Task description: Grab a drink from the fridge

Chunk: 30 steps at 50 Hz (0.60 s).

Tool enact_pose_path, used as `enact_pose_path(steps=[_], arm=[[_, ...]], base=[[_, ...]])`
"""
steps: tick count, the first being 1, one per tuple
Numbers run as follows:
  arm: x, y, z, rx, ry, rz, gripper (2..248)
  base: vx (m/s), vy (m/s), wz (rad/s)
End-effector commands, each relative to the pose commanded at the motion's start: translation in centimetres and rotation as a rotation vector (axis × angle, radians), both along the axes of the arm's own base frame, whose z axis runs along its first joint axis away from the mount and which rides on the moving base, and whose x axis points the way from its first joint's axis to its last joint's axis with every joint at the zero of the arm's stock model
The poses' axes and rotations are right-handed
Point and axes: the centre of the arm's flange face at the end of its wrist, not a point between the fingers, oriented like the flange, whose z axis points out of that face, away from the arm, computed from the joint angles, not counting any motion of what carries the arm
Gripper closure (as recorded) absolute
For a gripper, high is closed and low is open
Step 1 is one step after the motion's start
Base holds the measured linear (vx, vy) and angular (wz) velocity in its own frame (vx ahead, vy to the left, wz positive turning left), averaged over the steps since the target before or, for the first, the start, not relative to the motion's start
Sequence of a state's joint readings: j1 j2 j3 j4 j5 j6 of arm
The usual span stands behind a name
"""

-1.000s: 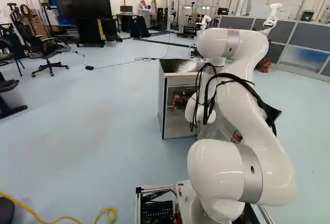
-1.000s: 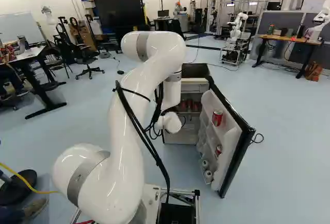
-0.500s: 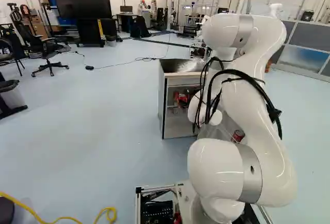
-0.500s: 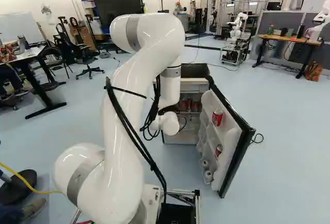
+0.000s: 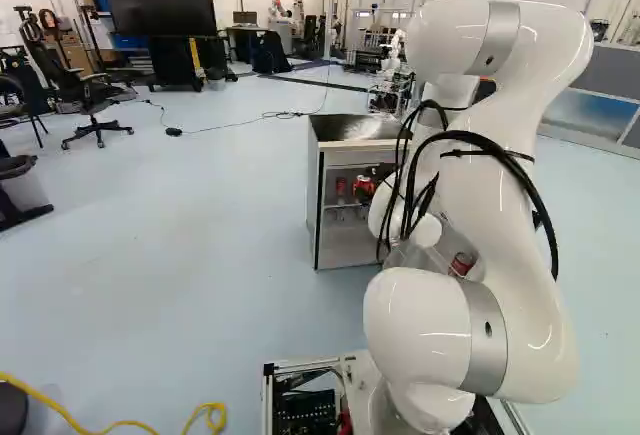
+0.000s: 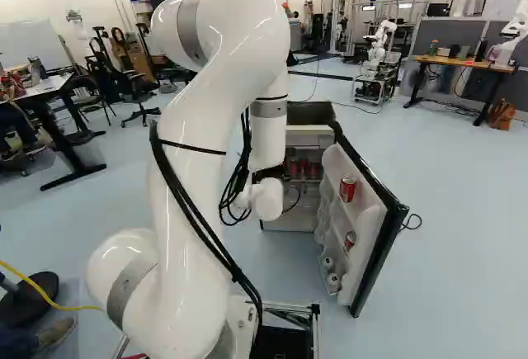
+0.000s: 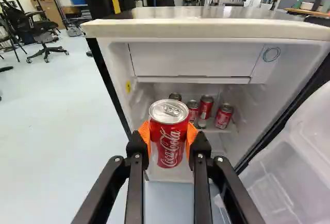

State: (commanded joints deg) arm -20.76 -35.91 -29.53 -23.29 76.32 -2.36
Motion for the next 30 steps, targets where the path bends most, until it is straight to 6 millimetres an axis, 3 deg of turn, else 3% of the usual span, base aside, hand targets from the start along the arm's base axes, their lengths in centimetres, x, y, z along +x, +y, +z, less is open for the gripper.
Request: enact_pose_path(steps=[30], arm=[[-0.3,0.0,3.4,-0.023,-0.06,-0.011,161]], base=[[0.0,0.0,0.0]])
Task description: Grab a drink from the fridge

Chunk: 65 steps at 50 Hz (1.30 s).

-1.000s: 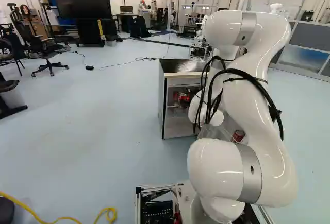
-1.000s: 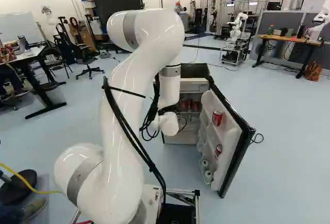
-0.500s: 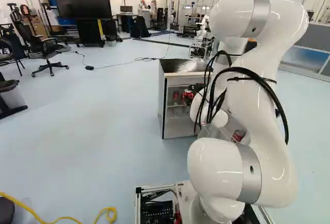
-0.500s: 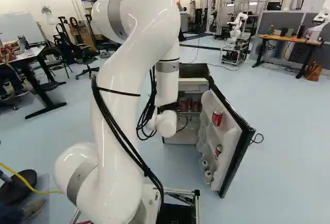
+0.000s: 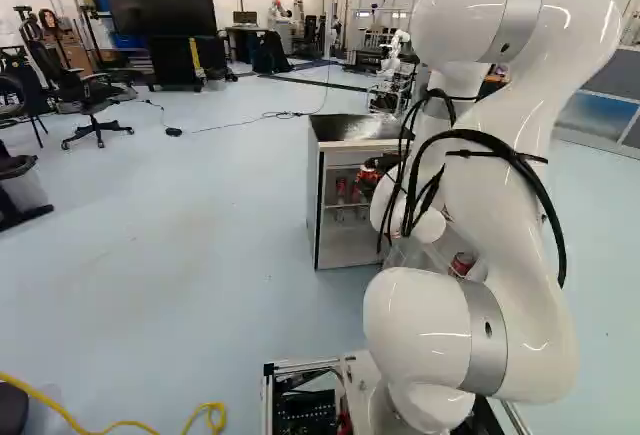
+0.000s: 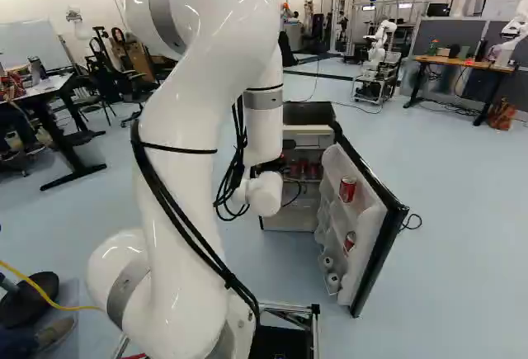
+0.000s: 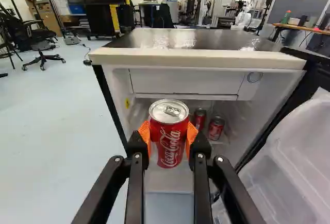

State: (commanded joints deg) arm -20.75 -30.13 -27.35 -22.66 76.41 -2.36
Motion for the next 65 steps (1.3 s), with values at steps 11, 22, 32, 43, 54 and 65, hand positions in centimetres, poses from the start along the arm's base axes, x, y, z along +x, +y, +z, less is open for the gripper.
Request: enact_pose_path(steps=[11,22,32,43,54,65], arm=[[-0.1,0.0,1.2,-0.009,-0.023,0.0,161],[-0.2,0.1,2.4,-0.017,-0.046,0.0,161],[-0.3,0.1,3.5,-0.026,-0.067,0.0,161],[-0.4,0.2,4.5,-0.035,-0.078,0.0,161],[-0.5,0.2,5.5,-0.045,-0.083,0.0,161],[-0.2,0.2,6.4,-0.056,-0.088,0.003,161]], base=[[0.0,0.0,0.0],[0.0,0.0,0.0],[0.0,0.0,0.0],[0.0,0.0,0.0],[0.0,0.0,0.0],[0.0,0.0,0.0]])
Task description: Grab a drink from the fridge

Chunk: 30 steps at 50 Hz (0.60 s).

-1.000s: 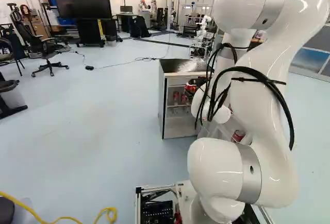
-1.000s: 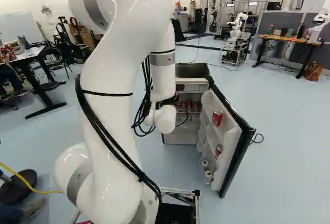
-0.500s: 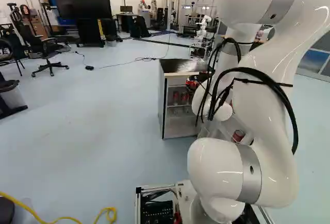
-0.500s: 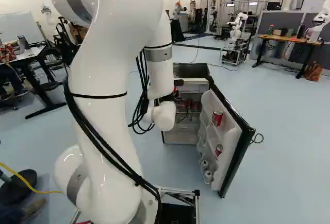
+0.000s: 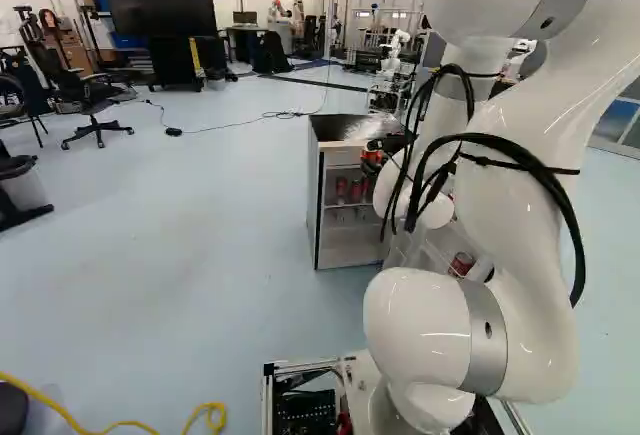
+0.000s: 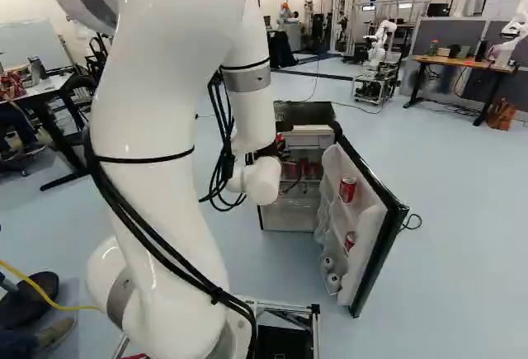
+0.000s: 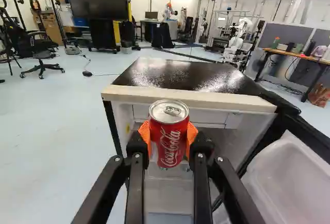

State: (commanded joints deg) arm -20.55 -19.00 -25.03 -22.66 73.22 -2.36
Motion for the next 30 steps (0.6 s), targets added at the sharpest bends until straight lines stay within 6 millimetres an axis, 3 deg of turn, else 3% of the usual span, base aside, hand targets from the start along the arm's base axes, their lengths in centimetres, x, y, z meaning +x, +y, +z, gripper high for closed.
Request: enact_pose_path(steps=[30], arm=[[1.5,-0.2,2.4,-0.031,-0.016,0.007,161]], base=[[0.0,0.0,0.0]])
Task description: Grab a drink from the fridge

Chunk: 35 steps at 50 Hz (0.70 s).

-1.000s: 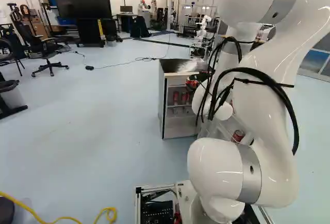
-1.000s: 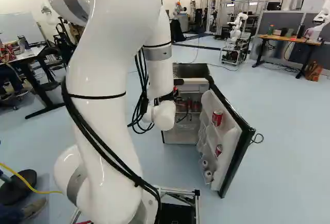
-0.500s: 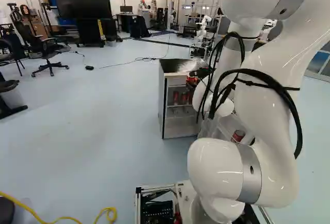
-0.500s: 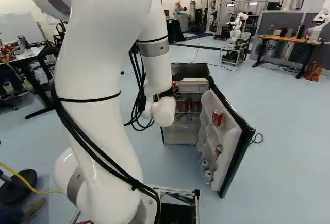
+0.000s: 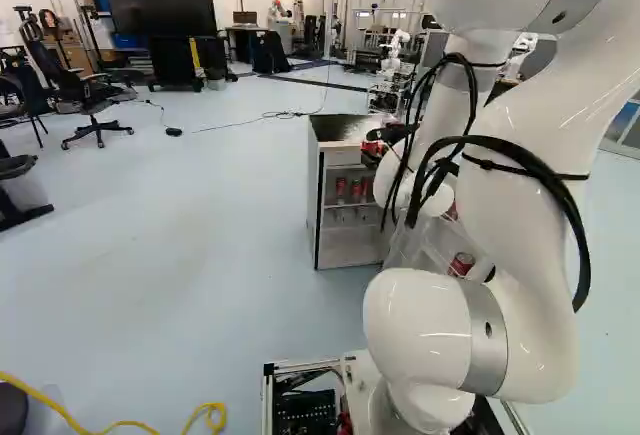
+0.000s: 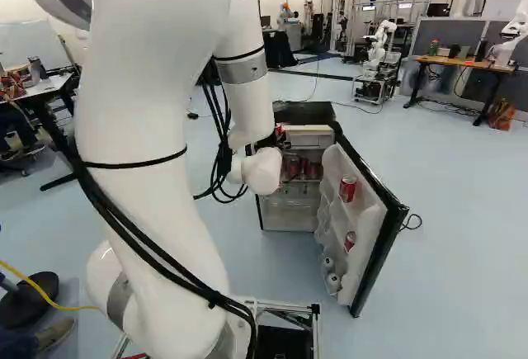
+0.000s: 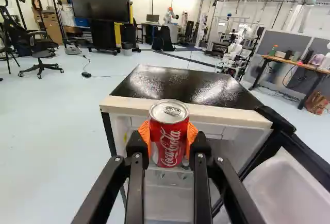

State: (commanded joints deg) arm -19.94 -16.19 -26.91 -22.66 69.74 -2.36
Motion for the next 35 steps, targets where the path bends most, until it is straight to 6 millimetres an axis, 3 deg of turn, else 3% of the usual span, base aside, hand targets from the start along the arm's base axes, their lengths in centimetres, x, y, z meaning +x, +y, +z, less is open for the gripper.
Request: enact_pose_path(steps=[35], arm=[[3.5,-0.4,2.6,-0.037,-0.007,0.013,161]], base=[[0.0,0.0,0.0]])
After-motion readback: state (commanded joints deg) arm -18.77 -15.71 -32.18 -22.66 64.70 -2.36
